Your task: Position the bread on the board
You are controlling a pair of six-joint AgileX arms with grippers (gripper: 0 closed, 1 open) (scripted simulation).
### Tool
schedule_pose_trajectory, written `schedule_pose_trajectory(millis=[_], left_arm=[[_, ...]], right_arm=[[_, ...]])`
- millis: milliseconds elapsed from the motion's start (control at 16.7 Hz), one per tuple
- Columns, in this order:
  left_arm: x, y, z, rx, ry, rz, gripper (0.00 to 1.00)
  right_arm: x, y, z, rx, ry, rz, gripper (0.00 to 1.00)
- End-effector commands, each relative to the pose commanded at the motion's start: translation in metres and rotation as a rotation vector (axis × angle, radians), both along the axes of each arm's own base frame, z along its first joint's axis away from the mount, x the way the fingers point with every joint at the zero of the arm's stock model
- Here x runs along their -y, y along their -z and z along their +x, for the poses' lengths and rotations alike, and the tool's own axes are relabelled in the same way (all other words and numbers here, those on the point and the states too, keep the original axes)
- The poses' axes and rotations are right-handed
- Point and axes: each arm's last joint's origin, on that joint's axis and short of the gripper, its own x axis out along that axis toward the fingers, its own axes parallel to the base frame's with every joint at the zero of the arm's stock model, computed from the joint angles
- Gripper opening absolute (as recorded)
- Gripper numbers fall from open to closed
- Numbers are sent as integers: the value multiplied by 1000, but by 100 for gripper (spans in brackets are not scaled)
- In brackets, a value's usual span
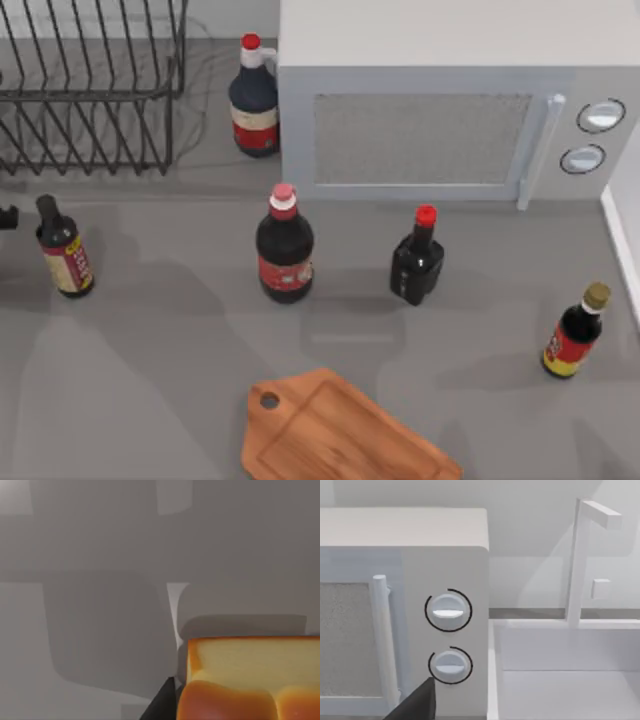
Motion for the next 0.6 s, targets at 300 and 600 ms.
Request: schedule_pose_trajectory(millis=[300, 600], left_arm=[[-2, -27, 4, 17, -2, 0, 0], [-2, -59, 5, 20, -4, 0, 0]], right_arm=[[0, 0, 0, 0, 0, 0, 100], [0, 0, 0, 0, 0, 0, 100]])
